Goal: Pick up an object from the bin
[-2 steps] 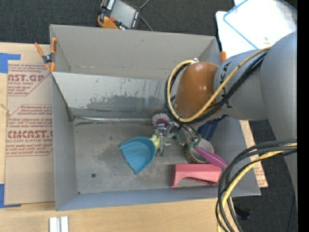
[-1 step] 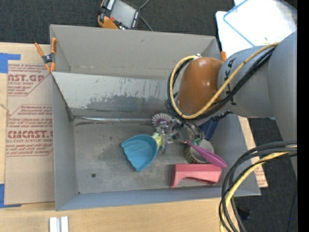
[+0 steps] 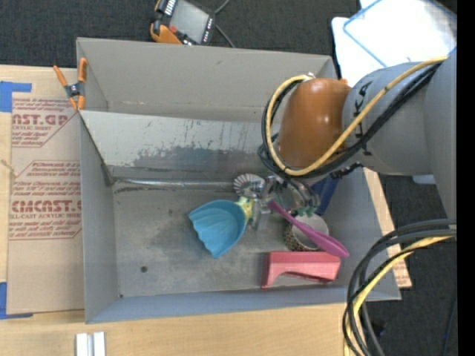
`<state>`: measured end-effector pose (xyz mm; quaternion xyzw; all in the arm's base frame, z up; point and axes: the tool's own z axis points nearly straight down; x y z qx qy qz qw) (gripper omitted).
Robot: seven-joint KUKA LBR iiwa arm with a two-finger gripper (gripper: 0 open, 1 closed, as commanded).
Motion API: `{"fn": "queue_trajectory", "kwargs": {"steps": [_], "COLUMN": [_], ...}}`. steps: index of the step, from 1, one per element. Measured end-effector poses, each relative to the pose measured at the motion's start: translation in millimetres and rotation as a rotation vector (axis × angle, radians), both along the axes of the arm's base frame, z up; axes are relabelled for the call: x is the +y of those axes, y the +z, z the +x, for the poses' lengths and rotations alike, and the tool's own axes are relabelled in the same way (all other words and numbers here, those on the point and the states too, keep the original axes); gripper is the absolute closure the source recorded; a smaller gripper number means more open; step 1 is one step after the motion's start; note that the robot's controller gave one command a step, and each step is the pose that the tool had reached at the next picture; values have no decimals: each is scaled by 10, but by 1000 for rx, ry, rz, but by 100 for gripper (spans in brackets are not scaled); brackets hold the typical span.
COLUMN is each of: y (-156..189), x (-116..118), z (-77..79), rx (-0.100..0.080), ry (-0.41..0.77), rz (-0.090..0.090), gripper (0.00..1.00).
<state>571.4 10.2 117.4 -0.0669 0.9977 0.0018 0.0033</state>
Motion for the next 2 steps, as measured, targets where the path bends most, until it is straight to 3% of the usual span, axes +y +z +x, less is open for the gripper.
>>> {"fn": "queue_trajectory", "kwargs": {"steps": [2], "y": [299], "x": [3], "z": [-11], "rx": [4], "ry": [0], "rz": [0], "gripper": [100]}}
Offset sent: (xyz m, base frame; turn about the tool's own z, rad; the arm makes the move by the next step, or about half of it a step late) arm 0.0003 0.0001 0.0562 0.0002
